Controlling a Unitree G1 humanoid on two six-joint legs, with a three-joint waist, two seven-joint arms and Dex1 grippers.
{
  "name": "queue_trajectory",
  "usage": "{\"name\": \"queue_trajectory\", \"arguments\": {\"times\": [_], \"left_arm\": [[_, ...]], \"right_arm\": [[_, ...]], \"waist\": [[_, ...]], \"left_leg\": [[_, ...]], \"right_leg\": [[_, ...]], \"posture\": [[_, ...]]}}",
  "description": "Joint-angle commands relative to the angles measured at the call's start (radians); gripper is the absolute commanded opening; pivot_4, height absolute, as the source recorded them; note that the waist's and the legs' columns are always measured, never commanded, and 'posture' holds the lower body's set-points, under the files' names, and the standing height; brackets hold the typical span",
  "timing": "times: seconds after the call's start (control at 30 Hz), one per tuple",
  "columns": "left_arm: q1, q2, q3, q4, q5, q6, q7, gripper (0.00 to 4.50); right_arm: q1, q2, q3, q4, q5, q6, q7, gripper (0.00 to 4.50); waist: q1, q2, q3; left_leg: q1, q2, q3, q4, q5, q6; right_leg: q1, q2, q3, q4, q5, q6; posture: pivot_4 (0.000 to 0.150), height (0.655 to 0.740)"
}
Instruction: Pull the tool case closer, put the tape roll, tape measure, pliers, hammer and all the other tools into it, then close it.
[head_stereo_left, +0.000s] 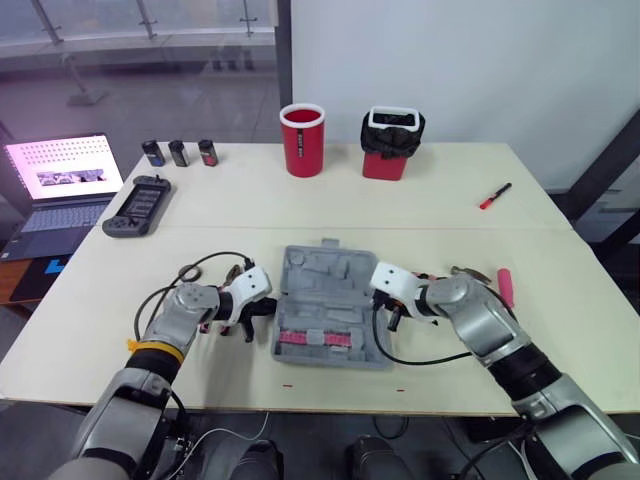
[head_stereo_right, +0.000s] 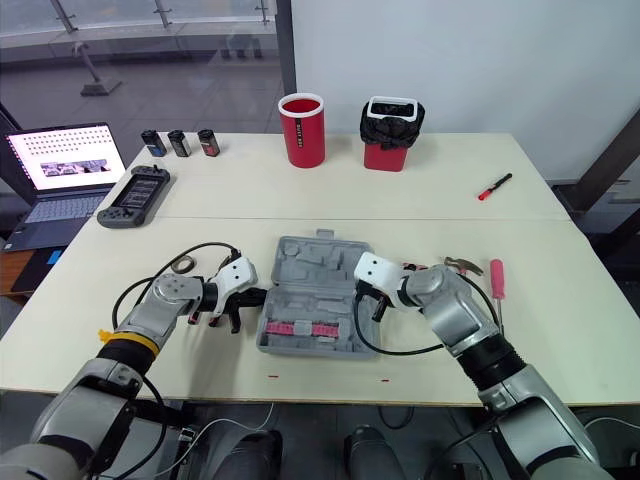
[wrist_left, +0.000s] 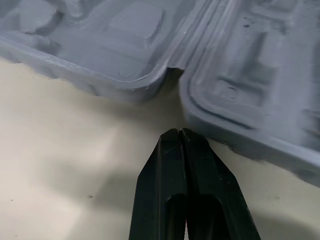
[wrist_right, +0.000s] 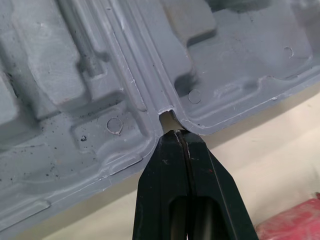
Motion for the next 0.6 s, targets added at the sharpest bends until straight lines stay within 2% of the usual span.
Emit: {"name": "queue_trajectory", "arguments": {"times": [0.03,0.3,0.47,0.6], "left_arm": [[0.106,0.001,-0.048,-0.141,-0.013,0.060,-0.060,0.07],[0.361,0.098,-0.042,-0.475,-0.047,0.206,-0.067,0.07],[0.384,0.114,-0.027,-0.506,-0.050,0.258,-0.035,0.07],[0.336,0.164,-0.007,-0.427,-0.026,0.243,-0.030,0.07]], "right_arm": [[0.046,0.025,0.054,-0.151,0.031,0.033,0.047,0.00],[0.191,-0.010,0.032,-0.381,0.044,0.192,0.030,0.00],[0.246,-0.044,0.012,-0.472,0.054,0.268,0.017,0.00],[0.239,-0.052,0.013,-0.452,0.055,0.280,-0.003,0.00]], "waist": [[0.001,0.000,0.000],[0.003,0.000,-0.001],[0.004,0.000,-0.001],[0.003,0.000,-0.001]], "left_leg": [[0.000,0.000,0.000,0.000,0.000,0.000],[0.000,0.000,-0.001,0.000,0.000,0.000],[0.000,0.000,0.000,0.000,0.000,0.000],[0.002,0.000,0.000,0.001,0.000,0.000]], "right_leg": [[0.000,0.000,0.000,0.000,0.000,0.000],[0.001,0.000,0.000,0.000,-0.001,0.000],[0.002,-0.001,0.000,-0.001,-0.001,0.001],[0.002,0.000,0.000,-0.001,-0.003,0.003]], "posture": [[0.150,0.7387],[0.150,0.7387],[0.150,0.7387],[0.150,0.7387]]}}
